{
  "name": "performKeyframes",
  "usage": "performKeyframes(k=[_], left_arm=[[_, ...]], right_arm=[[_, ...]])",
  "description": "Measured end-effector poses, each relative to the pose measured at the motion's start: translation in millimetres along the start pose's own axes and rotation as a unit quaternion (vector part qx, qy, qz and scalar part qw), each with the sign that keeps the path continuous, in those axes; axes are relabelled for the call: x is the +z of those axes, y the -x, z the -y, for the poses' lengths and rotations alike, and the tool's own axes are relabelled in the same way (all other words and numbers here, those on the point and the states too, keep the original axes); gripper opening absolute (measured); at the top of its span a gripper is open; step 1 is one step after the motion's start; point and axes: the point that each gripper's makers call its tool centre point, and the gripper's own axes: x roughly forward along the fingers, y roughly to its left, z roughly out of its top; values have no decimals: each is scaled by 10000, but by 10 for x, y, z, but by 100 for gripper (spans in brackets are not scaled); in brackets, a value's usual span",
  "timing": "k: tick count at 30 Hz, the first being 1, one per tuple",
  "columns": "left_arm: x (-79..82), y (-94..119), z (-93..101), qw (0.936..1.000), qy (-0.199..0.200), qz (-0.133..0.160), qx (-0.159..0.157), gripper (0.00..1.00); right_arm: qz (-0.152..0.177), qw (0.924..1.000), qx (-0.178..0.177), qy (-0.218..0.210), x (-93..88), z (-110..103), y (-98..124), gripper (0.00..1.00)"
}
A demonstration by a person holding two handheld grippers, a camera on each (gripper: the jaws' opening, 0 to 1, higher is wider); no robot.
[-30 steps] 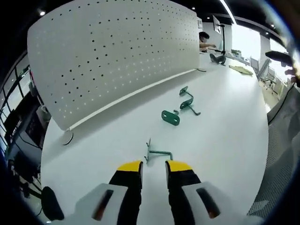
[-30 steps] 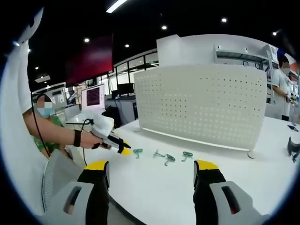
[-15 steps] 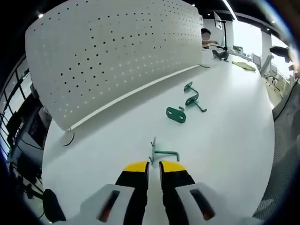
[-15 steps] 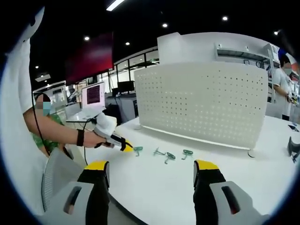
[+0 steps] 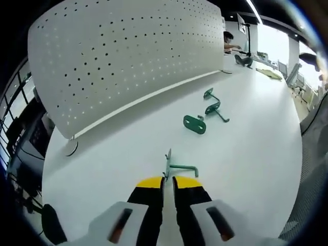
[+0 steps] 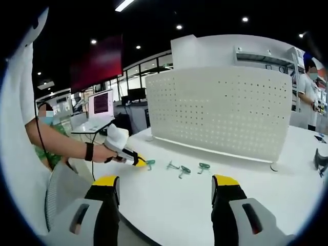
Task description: Insert the hook assembly into the mounting plate slot until the hook locks in place.
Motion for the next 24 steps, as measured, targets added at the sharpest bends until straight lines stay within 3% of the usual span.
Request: performKeyframes(k=[14,24], left_arm=[[-29,-74,-28,9999,154,56,-6,4],[18,19,-9,9996,226,167,-10,3]], right_arm=[[-57,10000,-30,-6,-29,26,1,74],[-51,10000,26,38,-12,7,-32,73]])
